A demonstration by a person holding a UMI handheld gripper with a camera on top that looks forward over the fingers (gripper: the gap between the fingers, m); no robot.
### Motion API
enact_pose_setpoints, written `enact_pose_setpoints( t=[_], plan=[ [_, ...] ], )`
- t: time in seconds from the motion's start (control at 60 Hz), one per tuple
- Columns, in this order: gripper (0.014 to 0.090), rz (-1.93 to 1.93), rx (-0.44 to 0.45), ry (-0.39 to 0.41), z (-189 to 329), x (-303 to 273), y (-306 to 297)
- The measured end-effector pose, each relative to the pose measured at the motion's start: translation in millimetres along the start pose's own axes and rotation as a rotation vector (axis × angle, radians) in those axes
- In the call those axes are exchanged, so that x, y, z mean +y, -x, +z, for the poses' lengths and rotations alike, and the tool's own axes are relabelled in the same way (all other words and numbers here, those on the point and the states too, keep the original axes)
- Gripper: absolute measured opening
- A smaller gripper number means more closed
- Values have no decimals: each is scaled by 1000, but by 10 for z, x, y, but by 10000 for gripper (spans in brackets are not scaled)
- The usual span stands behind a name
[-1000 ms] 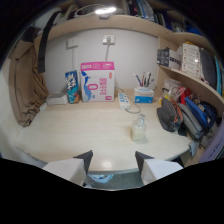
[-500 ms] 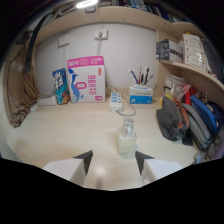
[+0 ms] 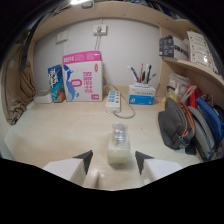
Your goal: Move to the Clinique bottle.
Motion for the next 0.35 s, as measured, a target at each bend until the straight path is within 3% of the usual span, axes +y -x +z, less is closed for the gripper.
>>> enact_pose_setpoints(
  t=[0.35],
  plan=[
    [870,17,9,-5,-14,10,-47]
  ],
)
